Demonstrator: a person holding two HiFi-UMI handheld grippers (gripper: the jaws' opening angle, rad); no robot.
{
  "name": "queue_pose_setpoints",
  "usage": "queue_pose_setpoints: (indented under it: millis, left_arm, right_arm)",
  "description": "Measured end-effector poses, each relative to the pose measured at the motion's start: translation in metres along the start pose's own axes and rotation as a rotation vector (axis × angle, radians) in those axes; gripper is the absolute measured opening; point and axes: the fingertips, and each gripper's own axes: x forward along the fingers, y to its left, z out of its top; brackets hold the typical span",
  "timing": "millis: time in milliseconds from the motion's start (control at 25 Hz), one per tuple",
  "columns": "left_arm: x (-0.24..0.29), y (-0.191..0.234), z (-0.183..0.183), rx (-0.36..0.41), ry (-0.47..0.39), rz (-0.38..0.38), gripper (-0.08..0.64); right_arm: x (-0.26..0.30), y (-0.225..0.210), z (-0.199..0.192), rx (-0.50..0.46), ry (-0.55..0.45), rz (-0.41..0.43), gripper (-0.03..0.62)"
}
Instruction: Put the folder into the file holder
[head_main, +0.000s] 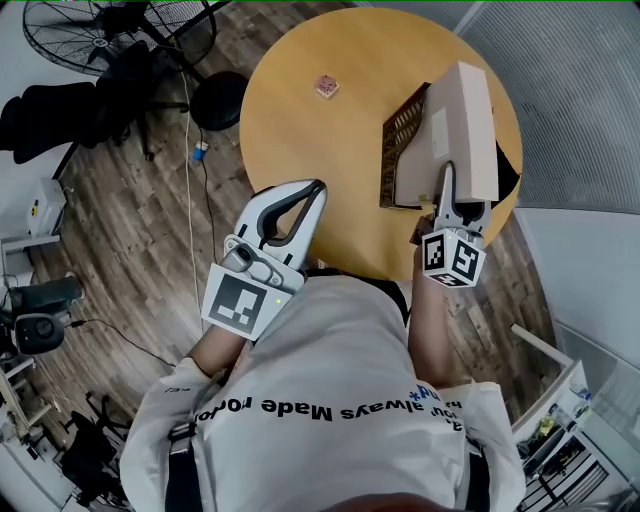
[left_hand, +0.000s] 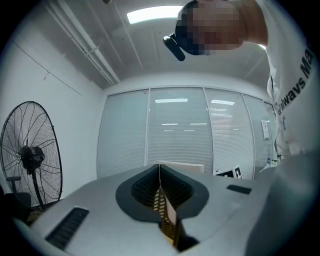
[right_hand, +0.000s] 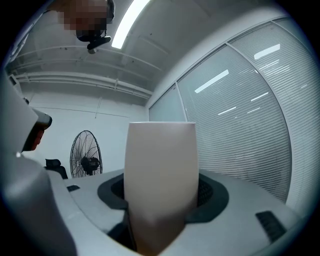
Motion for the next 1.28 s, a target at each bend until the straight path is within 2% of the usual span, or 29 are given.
queue_pose_setpoints:
  millis: [1280]
  left_arm:
    - [0.007, -0.008, 0.001, 0.001, 0.003, -0.014, 0.025]
  right_arm:
    - [-0.003, -0.002, -0.015, -0.036, 0.041, 0.048, 0.293]
